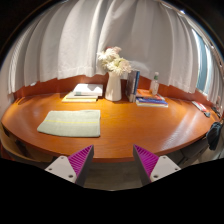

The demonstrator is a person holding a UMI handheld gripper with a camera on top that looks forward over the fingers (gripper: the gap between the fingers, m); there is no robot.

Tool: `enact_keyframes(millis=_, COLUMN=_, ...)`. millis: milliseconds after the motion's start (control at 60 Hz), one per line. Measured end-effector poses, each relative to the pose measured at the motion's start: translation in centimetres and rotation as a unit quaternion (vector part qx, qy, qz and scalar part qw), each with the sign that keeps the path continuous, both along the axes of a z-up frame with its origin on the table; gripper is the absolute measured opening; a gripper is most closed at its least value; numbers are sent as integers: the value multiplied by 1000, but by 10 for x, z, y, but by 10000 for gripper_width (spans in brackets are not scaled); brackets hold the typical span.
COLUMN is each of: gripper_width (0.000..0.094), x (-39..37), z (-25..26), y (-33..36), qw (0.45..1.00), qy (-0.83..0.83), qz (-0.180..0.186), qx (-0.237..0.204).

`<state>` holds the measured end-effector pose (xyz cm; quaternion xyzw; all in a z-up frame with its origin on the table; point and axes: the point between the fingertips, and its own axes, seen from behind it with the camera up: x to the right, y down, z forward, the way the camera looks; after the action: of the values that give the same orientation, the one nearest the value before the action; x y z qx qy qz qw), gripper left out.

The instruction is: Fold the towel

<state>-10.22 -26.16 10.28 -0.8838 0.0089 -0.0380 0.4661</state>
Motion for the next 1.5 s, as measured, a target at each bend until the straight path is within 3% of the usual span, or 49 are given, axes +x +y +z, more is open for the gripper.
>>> enact_keyframes(millis=400, gripper_width=769, x=-308, z=-71, y=112, qw=989, qy=36, qz=134, qx=-55)
enact_keyframes(millis=700, gripper_width=698, x=-387, z=-112, y=204, qw=987, qy=-4, qz=142, qx=-81)
enact_keyframes(millis=750, gripper_width=640, x=-391, z=-118, y=208, qw=985, qy=-12, qz=142, qx=-94)
enact_keyframes(millis=850, gripper_width=402, x=-387, z=-117, y=215, qw=990, qy=0, qz=117, qx=-84)
enact_keyframes(millis=933, gripper_width=53, x=-371, z=-117, y=220, qw=993, qy=-24, qz=95, qx=-69)
enact_keyframes(millis=1117, gripper_width=30, x=-369, z=-121, y=219, qw=987, qy=-33, qz=126, qx=-96)
enact_keyframes(millis=1183, gripper_width=29, x=-359, z=-102, y=221, qw=987, qy=-37, qz=120, qx=-97)
enact_keyframes(millis=1383, gripper_width=32, x=-258, z=4, y=238, qw=994, qy=-79, qz=73, qx=-32)
enact_keyframes(millis=1500, gripper_width=32, x=-178, z=22, y=240, qw=994, qy=-95, qz=48, qx=-18)
